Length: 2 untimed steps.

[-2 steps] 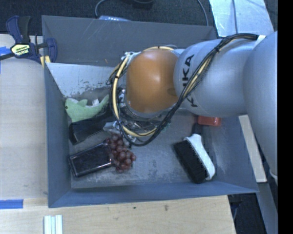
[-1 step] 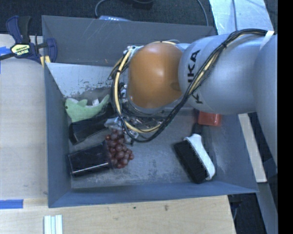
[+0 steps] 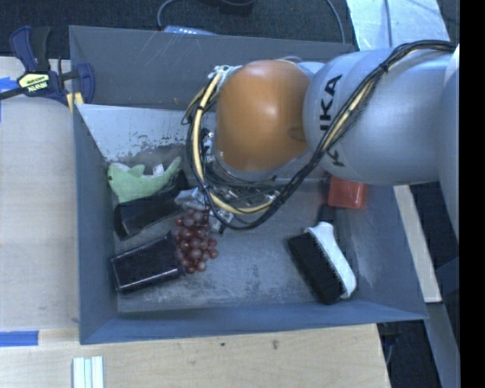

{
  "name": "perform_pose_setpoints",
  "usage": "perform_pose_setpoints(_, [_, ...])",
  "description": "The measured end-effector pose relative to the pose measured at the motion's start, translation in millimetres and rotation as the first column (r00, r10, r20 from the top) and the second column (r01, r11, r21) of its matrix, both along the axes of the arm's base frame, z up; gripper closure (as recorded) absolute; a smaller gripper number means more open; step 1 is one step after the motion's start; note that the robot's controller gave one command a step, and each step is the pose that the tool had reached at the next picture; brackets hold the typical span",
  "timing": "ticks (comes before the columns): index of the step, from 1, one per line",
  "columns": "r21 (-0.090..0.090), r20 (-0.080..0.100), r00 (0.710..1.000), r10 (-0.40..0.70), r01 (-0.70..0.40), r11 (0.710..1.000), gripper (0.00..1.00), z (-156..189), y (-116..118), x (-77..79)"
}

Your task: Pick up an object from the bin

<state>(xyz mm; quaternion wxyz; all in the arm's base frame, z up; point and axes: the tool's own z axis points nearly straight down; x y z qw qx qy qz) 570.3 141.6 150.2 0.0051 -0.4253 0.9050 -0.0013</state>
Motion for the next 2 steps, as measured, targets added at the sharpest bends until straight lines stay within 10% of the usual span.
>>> perform_pose_setpoints(2, [0.001, 0.005, 1.000, -0.002, 0.002, 1.000, 1.00, 25.4, 0.0, 1.2])
